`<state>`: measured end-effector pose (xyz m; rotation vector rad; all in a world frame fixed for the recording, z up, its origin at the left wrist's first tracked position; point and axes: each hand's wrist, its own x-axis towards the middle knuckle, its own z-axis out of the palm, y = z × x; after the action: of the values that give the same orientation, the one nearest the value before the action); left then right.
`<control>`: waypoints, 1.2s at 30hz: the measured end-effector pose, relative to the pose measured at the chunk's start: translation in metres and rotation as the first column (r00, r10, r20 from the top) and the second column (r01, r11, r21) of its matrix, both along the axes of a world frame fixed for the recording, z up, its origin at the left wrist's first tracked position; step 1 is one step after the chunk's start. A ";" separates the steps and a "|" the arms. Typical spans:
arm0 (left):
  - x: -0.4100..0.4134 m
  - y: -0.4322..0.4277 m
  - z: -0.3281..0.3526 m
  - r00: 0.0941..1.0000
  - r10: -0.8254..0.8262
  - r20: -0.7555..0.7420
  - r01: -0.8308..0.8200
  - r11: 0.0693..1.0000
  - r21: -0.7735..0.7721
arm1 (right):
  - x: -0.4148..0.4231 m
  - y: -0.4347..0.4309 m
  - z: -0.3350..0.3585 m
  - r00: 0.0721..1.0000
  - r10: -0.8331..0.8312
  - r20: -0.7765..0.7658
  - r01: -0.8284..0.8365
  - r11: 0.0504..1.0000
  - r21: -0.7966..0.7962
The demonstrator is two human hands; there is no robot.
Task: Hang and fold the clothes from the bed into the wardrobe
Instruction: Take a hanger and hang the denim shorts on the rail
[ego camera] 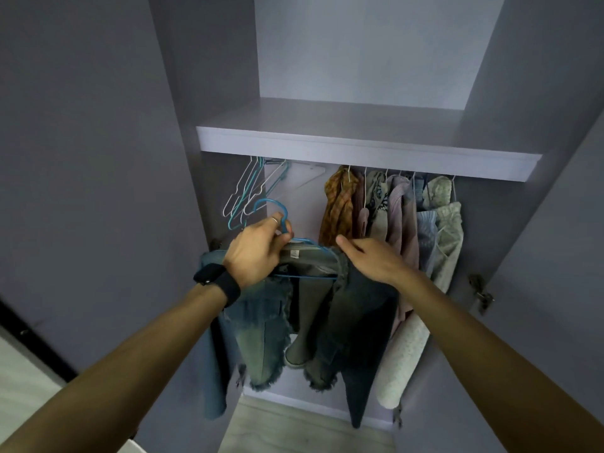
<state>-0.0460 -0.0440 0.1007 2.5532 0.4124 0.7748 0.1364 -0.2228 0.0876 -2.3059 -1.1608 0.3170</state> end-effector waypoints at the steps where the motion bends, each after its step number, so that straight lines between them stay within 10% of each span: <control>1: -0.003 0.003 -0.001 1.000 0.007 0.002 -0.007 1.000 -0.010 | 0.005 -0.009 -0.006 1.000 0.004 -0.014 -0.004 1.000 0.010; 8: 0.000 -0.001 0.005 0.991 -0.020 -0.131 0.032 0.995 0.092 | -0.006 -0.022 -0.046 0.940 0.093 0.328 -0.215 0.909 0.358; 13: 0.011 -0.006 0.015 0.992 -0.037 -0.121 0.052 0.991 0.121 | -0.028 -0.011 -0.044 0.654 -0.206 0.728 -0.055 0.947 0.318; 19: 0.019 -0.006 0.021 0.993 -0.068 -0.094 0.086 0.975 0.203 | -0.029 0.005 -0.019 0.775 -0.260 0.575 0.228 0.965 0.130; 22: 0.015 -0.003 0.015 0.988 -0.079 -0.133 0.108 0.967 0.229 | -0.021 0.006 0.006 0.980 -0.185 0.077 0.155 0.943 0.293; 25: 0.013 -0.002 0.014 0.993 -0.096 -0.071 0.107 0.979 0.174 | -0.013 0.009 0.020 0.992 -0.020 -0.124 0.061 0.942 0.329; 36: 0.015 0.011 0.025 0.989 -0.120 -0.085 0.133 0.978 0.162 | 0.034 -0.017 -0.039 0.950 -0.013 0.312 -0.017 0.996 0.093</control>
<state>-0.0314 -0.0331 0.1259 2.7406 0.2124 0.6944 0.1700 -0.2403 0.0489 -2.3265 -1.2970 -0.1080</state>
